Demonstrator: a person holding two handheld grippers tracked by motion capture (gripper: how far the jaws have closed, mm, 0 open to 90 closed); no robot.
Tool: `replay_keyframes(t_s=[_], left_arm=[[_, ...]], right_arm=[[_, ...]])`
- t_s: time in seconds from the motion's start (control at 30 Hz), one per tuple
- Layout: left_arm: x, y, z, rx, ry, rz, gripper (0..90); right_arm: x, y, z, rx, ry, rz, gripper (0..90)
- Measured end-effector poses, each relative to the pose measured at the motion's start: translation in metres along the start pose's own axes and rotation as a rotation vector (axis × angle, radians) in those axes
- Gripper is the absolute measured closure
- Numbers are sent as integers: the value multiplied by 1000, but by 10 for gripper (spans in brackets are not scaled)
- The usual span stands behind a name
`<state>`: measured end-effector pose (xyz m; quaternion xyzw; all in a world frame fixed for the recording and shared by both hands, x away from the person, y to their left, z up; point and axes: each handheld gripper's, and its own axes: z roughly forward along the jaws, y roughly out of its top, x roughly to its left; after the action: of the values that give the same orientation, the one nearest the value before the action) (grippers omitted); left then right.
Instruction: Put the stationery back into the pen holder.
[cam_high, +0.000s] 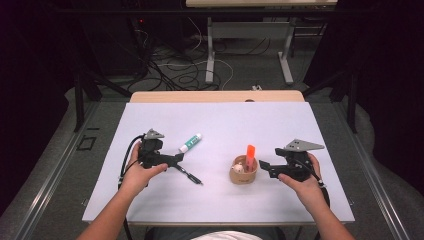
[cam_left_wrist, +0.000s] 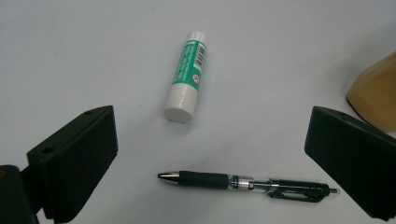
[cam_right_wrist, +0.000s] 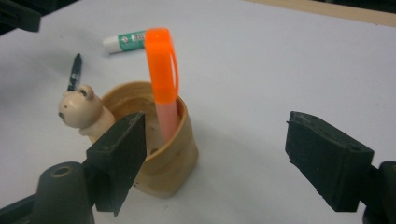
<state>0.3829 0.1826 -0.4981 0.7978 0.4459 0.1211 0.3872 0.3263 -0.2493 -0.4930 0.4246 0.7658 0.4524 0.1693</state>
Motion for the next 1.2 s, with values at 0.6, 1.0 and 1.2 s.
replay_keyframes(t_s=[0.6,1.0,1.2], left_arm=[[6,19,14,27,47,34,37],[10,26,30,51,66,37,96],[13,30,37,84,58,42,158]], right_arm=[[-19,-8,-3,63,-224,62,160],[-32,-15,8,104,-244,95,62],[-35,-17,11,115,-255,84,22]])
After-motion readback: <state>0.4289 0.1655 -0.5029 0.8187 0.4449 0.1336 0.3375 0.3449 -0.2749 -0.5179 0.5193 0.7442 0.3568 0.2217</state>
